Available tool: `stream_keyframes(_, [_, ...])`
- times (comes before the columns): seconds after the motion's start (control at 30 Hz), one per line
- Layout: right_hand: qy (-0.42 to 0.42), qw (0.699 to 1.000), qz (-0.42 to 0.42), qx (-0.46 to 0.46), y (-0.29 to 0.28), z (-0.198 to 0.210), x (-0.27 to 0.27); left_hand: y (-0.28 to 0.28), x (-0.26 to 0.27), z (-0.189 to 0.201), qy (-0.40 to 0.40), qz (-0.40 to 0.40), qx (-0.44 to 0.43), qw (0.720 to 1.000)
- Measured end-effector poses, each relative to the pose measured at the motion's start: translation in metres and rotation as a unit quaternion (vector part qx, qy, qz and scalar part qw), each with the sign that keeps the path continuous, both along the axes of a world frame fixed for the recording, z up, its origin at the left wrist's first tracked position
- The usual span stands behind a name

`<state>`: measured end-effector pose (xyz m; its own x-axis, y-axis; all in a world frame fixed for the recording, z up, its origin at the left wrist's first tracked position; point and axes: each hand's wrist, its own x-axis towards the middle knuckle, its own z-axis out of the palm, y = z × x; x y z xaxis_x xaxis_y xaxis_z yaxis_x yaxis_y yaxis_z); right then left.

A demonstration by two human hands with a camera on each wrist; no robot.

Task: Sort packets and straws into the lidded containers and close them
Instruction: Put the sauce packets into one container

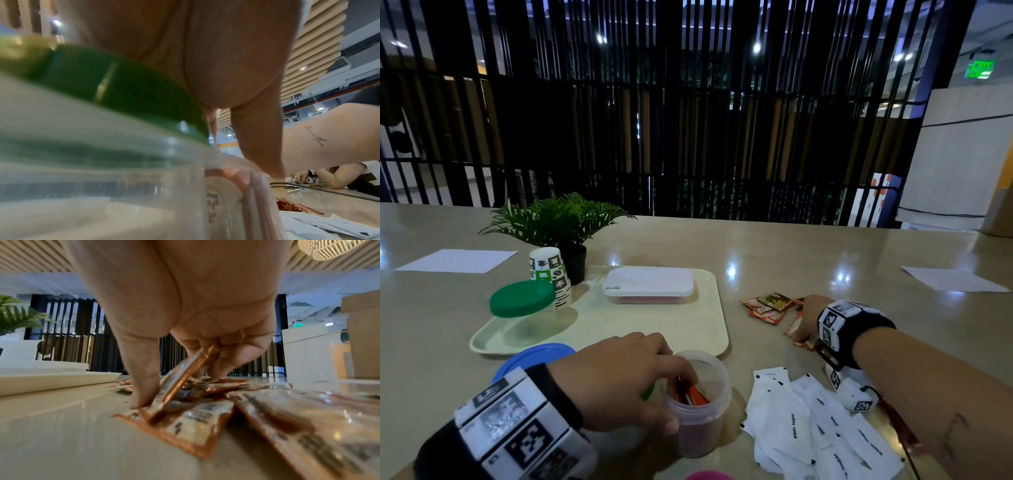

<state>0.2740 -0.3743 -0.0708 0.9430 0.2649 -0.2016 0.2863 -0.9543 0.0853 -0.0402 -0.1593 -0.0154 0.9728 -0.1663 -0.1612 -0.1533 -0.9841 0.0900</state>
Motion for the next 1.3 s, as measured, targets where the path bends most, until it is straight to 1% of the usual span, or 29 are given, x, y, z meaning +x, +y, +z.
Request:
stream_keyframes(0.07, [-0.011, 1.0, -0.01, 0.009, 0.002, 0.004, -0.006, 0.0, 0.0, 0.0, 0.001, 0.001, 0.004, 1.0])
stream_keyframes(0.1, [-0.033, 0.999, -0.003, 0.009, 0.002, 0.009, -0.012, 0.0, 0.0, 0.0, 0.001, 0.002, 0.007, 1.0])
stream_keyframes(0.17, [-0.046, 0.999, 0.003, 0.017, 0.003, 0.023, -0.028, 0.0, 0.001, 0.0, 0.0, 0.002, 0.011, 1.0])
stream_keyframes(0.2, [-0.043, 0.998, 0.006, 0.037, 0.005, 0.034, -0.041, 0.0, 0.001, -0.001, 0.001, 0.002, 0.011, 1.0])
stream_keyframes(0.3, [-0.033, 0.989, 0.034, 0.137, 0.013, 0.065, -0.074, 0.0, 0.0, -0.002, -0.001, 0.002, 0.007, 1.0])
stream_keyframes(0.37, [-0.013, 0.972, 0.056, 0.228, 0.018, 0.081, -0.097, 0.0, 0.0, -0.001, -0.003, 0.003, 0.005, 1.0])
stream_keyframes(0.43, [0.04, 0.946, 0.077, 0.311, 0.023, 0.094, -0.12, 0.0, 0.0, -0.001, -0.001, 0.006, 0.004, 1.0])
stream_keyframes(0.53, [0.106, 0.916, 0.133, 0.363, 0.031, 0.111, -0.159, -0.001, 0.0, -0.001, -0.001, 0.007, 0.013, 1.0])
stream_keyframes(0.6, [0.132, 0.902, 0.166, 0.375, 0.037, 0.116, -0.182, -0.002, 0.0, 0.0, -0.001, 0.007, 0.018, 1.0])
stream_keyframes(0.67, [0.132, 0.905, 0.19, 0.356, 0.042, 0.115, -0.2, -0.002, 0.0, 0.0, -0.001, 0.007, 0.021, 1.0])
stream_keyframes(0.7, [0.119, 0.914, 0.203, 0.331, 0.045, 0.112, -0.207, -0.002, 0.0, 0.0, -0.002, 0.005, 0.024, 1.0])
stream_keyframes(0.8, [0.053, 0.941, 0.238, 0.233, 0.052, 0.105, -0.222, -0.003, -0.001, -0.001, -0.007, 0.008, 0.033, 0.999])
stream_keyframes(0.87, [0.016, 0.95, 0.252, 0.181, 0.054, 0.103, -0.231, -0.004, -0.001, -0.001, -0.011, 0.013, 0.039, 0.999])
stream_keyframes(0.97, [-0.038, 0.954, 0.276, 0.112, 0.059, 0.1, -0.242, -0.005, -0.001, -0.002, -0.022, 0.009, 0.048, 0.999])
stream_keyframes(1.1, [-0.109, 0.945, 0.307, 0.039, 0.066, 0.098, -0.253, -0.006, -0.002, -0.002, -0.023, 0.007, 0.053, 0.998])
stream_keyframes(1.2, [-0.125, 0.944, 0.304, 0.015, 0.07, 0.095, -0.254, -0.006, -0.002, -0.002, -0.03, 0.002, 0.06, 0.998])
stream_keyframes(1.23, [-0.117, 0.946, 0.301, 0.005, 0.072, 0.093, -0.254, -0.006, -0.001, -0.003, -0.031, 0.003, 0.06, 0.998])
stream_keyframes(1.3, [-0.075, 0.955, 0.288, -0.006, 0.075, 0.087, -0.254, -0.006, -0.001, -0.003, -0.031, 0.006, 0.061, 0.998])
